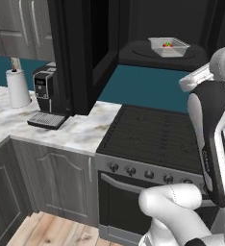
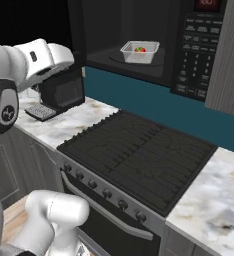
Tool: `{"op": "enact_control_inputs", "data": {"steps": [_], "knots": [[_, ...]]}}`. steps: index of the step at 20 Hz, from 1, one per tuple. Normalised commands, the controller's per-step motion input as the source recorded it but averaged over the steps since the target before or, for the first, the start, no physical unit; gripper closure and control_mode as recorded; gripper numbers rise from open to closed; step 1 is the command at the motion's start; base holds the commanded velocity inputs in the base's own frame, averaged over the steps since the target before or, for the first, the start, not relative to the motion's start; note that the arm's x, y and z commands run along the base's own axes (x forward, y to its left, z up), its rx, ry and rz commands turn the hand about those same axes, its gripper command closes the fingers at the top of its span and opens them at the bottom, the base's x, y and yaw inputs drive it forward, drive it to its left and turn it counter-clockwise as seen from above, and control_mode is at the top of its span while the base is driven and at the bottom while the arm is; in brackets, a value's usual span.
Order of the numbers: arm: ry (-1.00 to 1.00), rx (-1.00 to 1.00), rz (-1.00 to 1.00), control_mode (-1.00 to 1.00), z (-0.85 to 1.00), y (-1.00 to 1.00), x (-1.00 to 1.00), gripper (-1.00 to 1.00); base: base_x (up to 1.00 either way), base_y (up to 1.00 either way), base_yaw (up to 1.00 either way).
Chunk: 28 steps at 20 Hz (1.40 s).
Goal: Place the tupperware containing the shrimp and tomato meal in the microwave. Close the microwave door and press the start button to reheat the meal.
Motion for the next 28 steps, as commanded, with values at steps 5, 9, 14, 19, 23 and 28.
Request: {"op": "enact_control_inputs", "data": {"steps": [5,9,14,19,23,28], "knots": [[0.00,-0.44,0.02,-1.00,-0.21,0.53,-0.73,-1.00,0.00,0.00,0.00],[0.00,-0.38,0.00,-1.00,0.00,0.66,-0.59,-1.00,0.00,0.00,0.00],[0.03,-0.36,0.00,-1.00,0.02,0.82,-0.48,-1.00,0.00,0.00,0.00],[0.04,-0.34,0.00,-1.00,0.00,0.97,-0.43,-1.00,0.00,0.00,0.00],[0.04,-0.35,0.00,-1.00,0.00,1.00,-0.37,-1.00,0.00,0.00,0.00],[0.00,-0.33,0.00,-1.00,0.00,1.00,-0.18,-1.00,0.00,0.00,0.00]]}}
